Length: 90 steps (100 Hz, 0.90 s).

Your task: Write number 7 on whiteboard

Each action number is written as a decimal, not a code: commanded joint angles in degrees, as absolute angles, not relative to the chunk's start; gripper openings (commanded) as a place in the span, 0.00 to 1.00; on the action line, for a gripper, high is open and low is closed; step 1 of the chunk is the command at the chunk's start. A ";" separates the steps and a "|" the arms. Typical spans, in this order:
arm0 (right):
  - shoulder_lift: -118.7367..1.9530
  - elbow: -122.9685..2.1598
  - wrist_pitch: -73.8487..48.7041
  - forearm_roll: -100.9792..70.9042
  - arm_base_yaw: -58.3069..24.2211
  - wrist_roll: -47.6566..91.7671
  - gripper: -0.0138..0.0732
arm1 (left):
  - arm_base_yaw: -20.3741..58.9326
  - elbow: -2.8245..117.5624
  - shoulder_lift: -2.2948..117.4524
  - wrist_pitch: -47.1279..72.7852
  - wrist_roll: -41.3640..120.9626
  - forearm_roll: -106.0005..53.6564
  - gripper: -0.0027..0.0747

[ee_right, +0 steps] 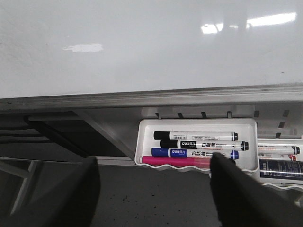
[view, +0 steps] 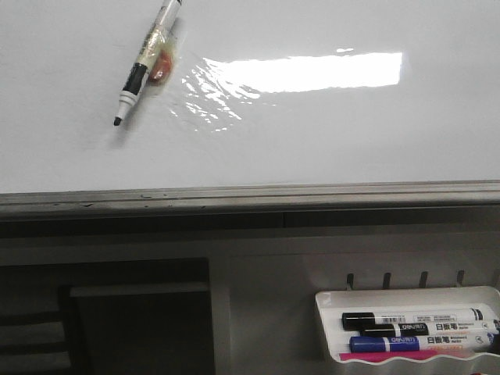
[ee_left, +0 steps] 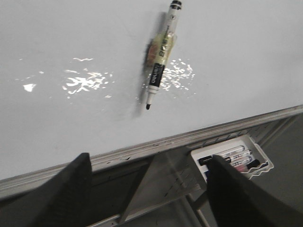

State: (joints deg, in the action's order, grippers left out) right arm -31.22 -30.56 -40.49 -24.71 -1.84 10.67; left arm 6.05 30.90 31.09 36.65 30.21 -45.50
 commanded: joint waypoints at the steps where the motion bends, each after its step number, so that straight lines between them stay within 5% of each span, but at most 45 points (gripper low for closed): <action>1: -31.80 -32.58 -37.38 -26.61 -1.94 11.57 0.70 | 6.55 32.95 34.36 32.66 37.12 -54.67 0.69; 46: -31.80 -32.58 -34.88 -26.97 -1.94 11.57 0.70 | 8.46 37.45 50.73 29.99 55.32 -69.36 0.67; 90: -31.80 -32.58 -34.11 -26.97 -1.94 11.57 0.70 | 31.06 39.91 64.49 0.59 56.90 -65.22 0.67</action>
